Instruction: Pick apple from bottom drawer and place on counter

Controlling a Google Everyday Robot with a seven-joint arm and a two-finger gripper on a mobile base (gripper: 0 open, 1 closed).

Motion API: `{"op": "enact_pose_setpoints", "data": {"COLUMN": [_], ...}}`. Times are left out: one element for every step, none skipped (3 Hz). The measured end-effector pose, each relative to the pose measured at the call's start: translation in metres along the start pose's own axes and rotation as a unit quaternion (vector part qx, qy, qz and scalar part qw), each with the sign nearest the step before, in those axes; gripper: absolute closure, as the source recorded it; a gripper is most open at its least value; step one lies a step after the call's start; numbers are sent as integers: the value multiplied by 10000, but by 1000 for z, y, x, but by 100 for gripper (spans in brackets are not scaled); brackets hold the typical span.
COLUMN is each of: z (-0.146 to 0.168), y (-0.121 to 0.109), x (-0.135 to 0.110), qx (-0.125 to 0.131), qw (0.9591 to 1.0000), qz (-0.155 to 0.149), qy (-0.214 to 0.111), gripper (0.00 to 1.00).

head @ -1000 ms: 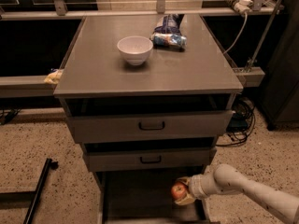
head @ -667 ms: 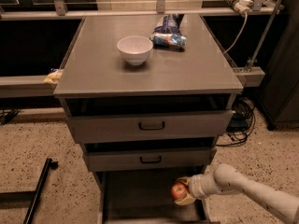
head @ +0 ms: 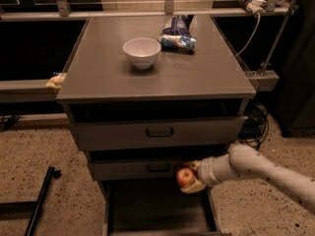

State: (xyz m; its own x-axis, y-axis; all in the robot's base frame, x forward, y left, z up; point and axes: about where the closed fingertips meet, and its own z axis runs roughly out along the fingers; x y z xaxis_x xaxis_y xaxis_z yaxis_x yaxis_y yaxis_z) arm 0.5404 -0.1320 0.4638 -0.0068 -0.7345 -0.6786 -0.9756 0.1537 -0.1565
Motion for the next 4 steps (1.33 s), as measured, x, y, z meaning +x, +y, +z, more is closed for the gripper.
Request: {"op": "enact_pose_setpoints", "data": {"z": [-32,-32,-43,-90], "y": [-21,-21,-24,-32], "x": [-23,-23,-40,-105], "qx": [223,223,208,212], "qw": [9993,9993,9989,9985], "qz": [-258,-259,-410,-506], "qy": [156,155,76,-15], "gripper": [100,100,100,100]}}
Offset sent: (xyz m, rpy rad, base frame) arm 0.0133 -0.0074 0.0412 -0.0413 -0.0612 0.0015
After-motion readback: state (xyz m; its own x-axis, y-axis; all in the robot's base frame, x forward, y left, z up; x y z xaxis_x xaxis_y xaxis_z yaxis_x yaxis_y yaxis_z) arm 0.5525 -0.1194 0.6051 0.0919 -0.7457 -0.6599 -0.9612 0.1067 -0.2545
